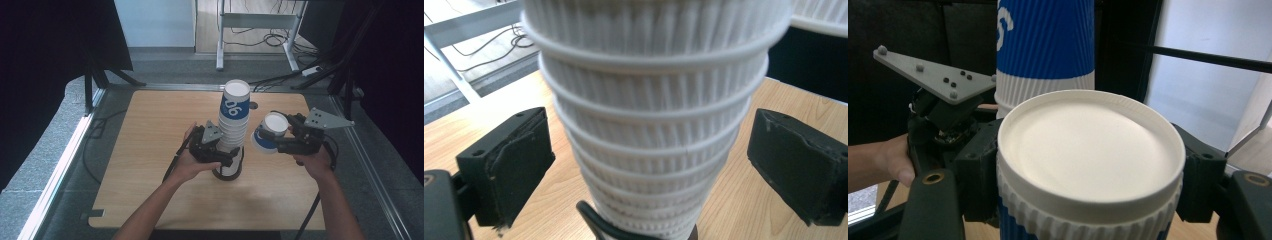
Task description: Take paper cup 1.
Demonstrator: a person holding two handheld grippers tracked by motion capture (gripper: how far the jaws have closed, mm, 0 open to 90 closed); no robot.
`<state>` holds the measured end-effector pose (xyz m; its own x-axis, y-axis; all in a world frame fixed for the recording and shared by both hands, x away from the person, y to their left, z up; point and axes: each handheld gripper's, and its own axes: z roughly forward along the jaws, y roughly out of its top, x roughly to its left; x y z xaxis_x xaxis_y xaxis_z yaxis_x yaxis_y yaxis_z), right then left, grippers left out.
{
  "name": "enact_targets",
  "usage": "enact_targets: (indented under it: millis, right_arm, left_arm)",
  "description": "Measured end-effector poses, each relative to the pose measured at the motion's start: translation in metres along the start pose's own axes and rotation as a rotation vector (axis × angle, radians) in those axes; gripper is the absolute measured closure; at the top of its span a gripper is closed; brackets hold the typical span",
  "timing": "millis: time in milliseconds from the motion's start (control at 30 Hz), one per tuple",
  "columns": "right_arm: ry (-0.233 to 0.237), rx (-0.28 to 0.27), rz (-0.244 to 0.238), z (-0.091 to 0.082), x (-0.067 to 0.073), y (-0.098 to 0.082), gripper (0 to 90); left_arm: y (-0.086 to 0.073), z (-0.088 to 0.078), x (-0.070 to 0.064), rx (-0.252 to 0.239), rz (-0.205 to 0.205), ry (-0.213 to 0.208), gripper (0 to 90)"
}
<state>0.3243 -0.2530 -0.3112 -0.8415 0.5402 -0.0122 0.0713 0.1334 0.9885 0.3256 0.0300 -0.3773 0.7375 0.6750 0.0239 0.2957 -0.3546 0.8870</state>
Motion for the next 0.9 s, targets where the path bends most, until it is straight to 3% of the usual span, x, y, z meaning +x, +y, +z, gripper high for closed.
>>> enact_targets:
  millis: [167, 333, 467, 900]
  right_arm:
    - [0.003, 0.000, 0.005, -0.001, 0.004, -0.008, 28.7]
    - [0.009, 0.016, -0.003, 0.001, 0.010, -0.017, 28.7]
    - [0.008, 0.031, -0.006, 0.003, 0.014, -0.025, 28.7]
    - [0.021, 0.048, -0.001, 0.016, 0.028, -0.050, 28.7]
  left_arm:
    - [-0.008, -0.012, 0.002, 0.002, 0.001, 0.019, 4.1]
    - [-0.020, -0.025, 0.000, -0.031, -0.023, 0.019, 4.6]
    - [-0.030, -0.031, -0.002, -0.035, -0.014, 0.026, 5.1]
    - [-0.063, -0.046, -0.007, -0.022, -0.084, -0.013, 6.2]
